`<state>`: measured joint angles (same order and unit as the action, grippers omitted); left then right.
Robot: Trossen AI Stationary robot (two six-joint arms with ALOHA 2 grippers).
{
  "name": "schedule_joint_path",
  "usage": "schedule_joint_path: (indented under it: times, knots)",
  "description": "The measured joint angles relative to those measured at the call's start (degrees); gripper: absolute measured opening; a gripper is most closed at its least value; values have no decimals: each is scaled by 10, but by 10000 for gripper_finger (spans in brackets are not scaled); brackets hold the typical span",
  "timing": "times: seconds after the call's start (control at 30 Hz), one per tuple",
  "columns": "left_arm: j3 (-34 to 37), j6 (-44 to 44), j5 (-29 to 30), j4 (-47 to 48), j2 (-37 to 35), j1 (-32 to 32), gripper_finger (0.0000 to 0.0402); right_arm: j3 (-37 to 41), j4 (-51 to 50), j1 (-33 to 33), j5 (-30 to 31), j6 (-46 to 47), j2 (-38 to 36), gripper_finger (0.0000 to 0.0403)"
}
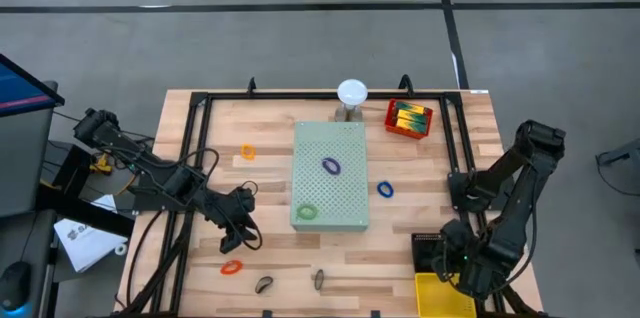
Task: Pick & Place Office Desk Supplies
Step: Put the black rubberband into the black bin
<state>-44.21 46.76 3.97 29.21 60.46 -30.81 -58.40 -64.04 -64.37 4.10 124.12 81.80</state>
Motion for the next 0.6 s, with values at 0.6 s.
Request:
schedule_joint_path:
  times: [0.6]
  knots:
    - [0, 7, -7, -2, -1, 0, 159, 8, 0, 5, 9, -15, 0, 101]
